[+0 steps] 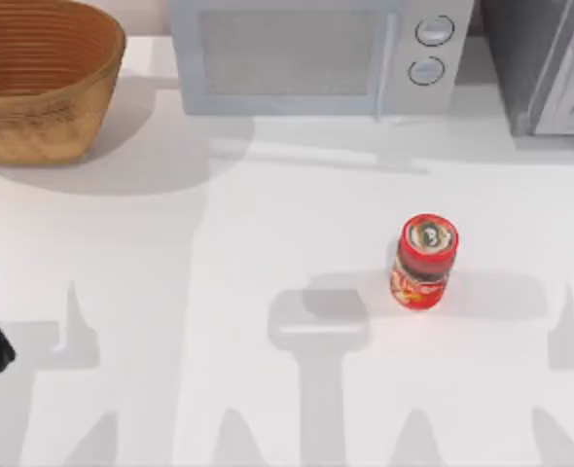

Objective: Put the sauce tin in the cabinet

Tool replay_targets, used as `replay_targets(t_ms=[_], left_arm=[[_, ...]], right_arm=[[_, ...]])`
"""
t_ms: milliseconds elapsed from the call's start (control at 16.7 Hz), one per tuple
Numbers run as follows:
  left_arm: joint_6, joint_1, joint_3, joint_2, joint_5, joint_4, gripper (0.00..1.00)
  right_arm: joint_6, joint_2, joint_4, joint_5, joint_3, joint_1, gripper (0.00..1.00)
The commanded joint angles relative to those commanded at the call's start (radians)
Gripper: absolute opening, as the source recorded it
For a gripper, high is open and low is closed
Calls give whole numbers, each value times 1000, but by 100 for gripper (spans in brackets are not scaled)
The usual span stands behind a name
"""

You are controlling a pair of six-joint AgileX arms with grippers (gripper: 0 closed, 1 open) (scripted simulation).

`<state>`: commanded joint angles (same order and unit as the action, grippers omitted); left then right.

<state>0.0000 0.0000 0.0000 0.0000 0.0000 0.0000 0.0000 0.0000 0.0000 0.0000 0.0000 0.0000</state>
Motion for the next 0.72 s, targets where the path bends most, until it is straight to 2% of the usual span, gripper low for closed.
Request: replay_targets(t_ms=[180, 360, 720], left_arm=[[0, 0, 0, 0, 0, 0, 100], [0, 0, 0, 0, 0, 0, 100], [0, 0, 0, 0, 0, 0, 100]], right_arm=[[-3, 9, 1, -7, 4, -1, 100], [-29, 88, 15, -70, 40, -10, 100], [-158, 461, 72, -345, 201, -56, 100]])
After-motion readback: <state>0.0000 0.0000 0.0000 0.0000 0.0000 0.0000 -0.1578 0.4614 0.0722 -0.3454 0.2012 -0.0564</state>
